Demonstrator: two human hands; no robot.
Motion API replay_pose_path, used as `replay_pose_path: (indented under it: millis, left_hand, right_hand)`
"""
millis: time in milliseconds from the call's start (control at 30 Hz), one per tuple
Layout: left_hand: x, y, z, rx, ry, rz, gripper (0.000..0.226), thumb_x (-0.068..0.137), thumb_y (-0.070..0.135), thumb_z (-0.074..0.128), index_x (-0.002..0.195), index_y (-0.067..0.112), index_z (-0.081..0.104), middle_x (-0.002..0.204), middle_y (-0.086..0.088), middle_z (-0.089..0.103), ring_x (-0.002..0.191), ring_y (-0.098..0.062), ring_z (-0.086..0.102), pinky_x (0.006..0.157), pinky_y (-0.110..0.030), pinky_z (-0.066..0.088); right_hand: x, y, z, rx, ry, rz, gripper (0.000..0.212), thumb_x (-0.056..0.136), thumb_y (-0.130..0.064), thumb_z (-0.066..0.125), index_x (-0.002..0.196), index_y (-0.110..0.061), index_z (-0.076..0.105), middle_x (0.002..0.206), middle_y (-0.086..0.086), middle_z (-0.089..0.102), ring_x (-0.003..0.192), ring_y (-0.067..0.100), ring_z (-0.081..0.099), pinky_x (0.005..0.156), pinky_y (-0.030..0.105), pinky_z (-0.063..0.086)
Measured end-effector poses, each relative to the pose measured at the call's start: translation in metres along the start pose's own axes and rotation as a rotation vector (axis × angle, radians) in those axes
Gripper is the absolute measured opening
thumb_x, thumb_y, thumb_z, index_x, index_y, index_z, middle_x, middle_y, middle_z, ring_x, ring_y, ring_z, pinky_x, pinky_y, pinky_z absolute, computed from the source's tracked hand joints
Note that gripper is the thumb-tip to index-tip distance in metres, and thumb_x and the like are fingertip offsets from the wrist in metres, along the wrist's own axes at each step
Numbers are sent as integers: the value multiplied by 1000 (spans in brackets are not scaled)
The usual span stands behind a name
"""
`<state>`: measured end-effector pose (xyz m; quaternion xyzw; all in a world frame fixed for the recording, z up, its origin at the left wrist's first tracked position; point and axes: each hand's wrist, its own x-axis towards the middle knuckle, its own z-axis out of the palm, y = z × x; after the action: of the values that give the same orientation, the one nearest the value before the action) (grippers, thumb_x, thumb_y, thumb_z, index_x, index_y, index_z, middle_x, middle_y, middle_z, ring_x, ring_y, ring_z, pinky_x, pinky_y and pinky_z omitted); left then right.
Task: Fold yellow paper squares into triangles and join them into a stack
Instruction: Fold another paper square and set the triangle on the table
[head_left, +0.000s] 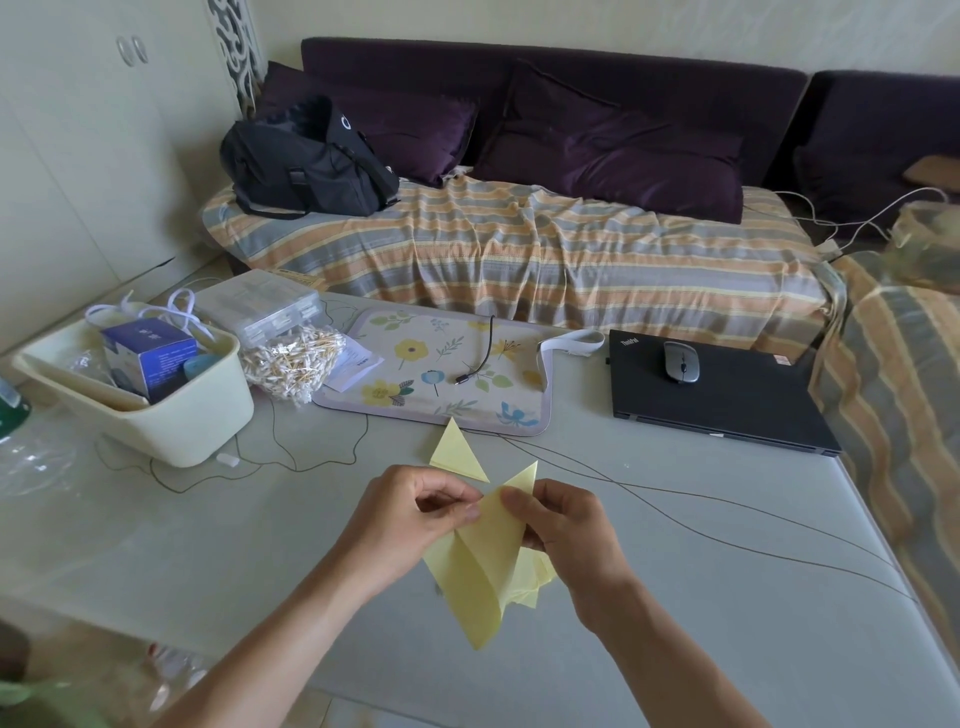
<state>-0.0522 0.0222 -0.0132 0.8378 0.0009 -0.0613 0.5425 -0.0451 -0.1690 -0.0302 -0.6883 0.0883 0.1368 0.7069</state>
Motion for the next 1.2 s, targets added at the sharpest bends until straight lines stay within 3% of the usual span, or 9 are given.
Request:
replay_pose_path:
  millis: [233,467,600,700,900,1067,1200]
  left_hand:
    - [0,1,0,16,8,8,12,90,15,76,92,25,82,86,11,79,86,-3,74,83,-20,56]
    - [0,-1,1,-6,-11,25,12,90,19,78,96,29,81,89,10,79,89,-5,74,88,-25,57]
    - [1,-2,4,-6,-5,6,4,89,31,78,91,28,81,87,10,79,91,-16,74,90,-42,57]
    - [1,-2,3,-2,-12,-24,5,88,28,79,87,24,82,85,10,79,88,-11,74,90,-40,57]
    - [2,-5,1,2,-63,-71,3,86,32,81,86,29,82,85,3,79,91,-23,74,87,-40,56]
    - [1,-3,0,-20,-76,-91,5,87,31,80,86,27,83,83,5,79,78,-7,71,79,-28,52]
    - [0,0,1,-34,-66,-93,5,87,30,80,85,25,83,81,5,79,75,-4,68,75,-23,50]
  right_hand:
    - [1,1,0,22,12,-6,23,93,-19,72,91,4,72,97,26,72,79,23,69,84,35,60]
    - [3,2,-1,43,-2,1,22,93,-20,72,89,1,73,91,20,75,78,22,70,83,34,61]
    - [0,1,1,33,-74,-7,22,92,-22,73,87,-1,73,94,21,75,79,23,69,85,38,60]
    - [-1,1,3,14,-110,-14,25,92,-23,73,91,2,72,97,25,73,83,25,69,91,45,59]
    - [2,-3,-1,106,-31,-31,24,94,-23,70,85,-1,70,83,13,69,81,23,66,89,39,60]
    - [4,-2,-1,116,10,-11,24,94,-25,69,82,-5,73,82,13,69,81,24,65,93,45,58]
    - [5,-3,-1,164,1,-14,26,96,-24,67,87,0,71,84,14,69,81,23,66,88,38,60]
